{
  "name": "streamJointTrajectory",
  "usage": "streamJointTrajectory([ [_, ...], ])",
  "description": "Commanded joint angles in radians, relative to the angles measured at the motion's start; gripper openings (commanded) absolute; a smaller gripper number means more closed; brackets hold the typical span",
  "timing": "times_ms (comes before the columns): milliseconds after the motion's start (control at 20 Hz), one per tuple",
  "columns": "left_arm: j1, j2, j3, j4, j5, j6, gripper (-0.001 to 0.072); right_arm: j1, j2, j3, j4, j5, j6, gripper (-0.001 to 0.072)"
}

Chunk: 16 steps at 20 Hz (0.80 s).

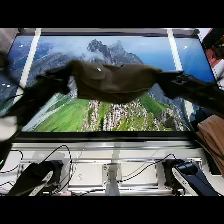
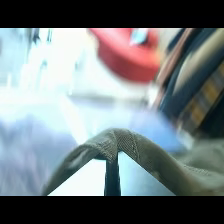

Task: Fold the clothes and pants, and hang the long-sleeved shirts on hangers.

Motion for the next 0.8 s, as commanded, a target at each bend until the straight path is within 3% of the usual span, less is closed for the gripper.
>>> streamJointTrajectory([
  [0,0.0,0.221,0.0,-0.025,-0.024,-0.022,0.005,0.0,0.08,0.126,-0.016,0.122,0.069,0.0034],
  [200,0.0,0.303,-0.002,-0.024,-0.198,-0.203,0.005,0.0,0.105,0.142,-0.015,0.18,0.201,0.0034],
  [450,0.0,0.17,-0.069,-0.024,-0.291,-0.4,0.0051,0.0,-0.014,0.111,-0.066,0.237,0.218,0.0034],
  [750,0.0,-0.239,-0.164,-0.026,-0.244,-0.416,0.0051,-0.001,-0.34,0.005,-0.239,0.199,0.218,0.0034],
])
